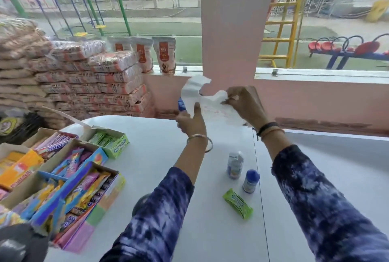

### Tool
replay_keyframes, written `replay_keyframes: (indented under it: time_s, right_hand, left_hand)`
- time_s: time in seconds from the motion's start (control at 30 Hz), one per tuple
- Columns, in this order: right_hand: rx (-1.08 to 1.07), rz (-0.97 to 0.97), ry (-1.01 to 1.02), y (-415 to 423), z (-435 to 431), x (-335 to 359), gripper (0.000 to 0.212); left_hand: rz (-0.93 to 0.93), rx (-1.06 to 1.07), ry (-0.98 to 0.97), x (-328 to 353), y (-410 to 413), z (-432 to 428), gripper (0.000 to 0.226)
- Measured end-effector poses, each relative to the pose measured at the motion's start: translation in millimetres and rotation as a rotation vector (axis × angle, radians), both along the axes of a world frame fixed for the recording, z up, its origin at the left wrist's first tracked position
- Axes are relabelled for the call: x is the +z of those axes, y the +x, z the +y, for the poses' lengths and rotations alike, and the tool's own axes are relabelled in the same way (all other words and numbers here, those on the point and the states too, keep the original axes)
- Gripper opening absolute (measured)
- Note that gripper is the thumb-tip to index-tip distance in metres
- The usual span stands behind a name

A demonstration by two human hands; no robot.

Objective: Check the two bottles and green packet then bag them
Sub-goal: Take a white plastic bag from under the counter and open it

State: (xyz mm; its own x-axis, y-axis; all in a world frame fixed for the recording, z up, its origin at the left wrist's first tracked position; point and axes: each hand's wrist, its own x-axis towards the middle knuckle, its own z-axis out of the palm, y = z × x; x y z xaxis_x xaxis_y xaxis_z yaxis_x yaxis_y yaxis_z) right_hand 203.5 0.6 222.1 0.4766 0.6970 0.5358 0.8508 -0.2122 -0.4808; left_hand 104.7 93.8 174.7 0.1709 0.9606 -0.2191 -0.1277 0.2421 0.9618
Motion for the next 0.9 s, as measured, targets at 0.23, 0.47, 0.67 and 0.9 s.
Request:
replay_keyframes:
  time_s: [0.23,0.47,0.67,0.9]
  right_hand:
    - [-0.100,0.239,-0.391,-3.6,19.1,-89.8,0.014]
    - [-0.044,0.854,-0.430,41.6,25.1,-106.5,0.026]
    - [-0.389,0.813,-0.115,80.5,31.0,-97.2,0.022]
    - [-0.558,0.362,-0.023,103.3,16.2,-69.6,0.009]
  left_hand:
    - [0.076,-0.415,-0.297,-71.0,10.6,-7.9,0.020]
    - [0.206,-0.391,-0.252,-101.7,18.6,10.8,0.023]
    - [0.281,-0.221,-0.215,-109.7,24.3,16.9,0.016]
    - [0.447,-0.124,-0.135,-126.0,4.0,21.4,0.017]
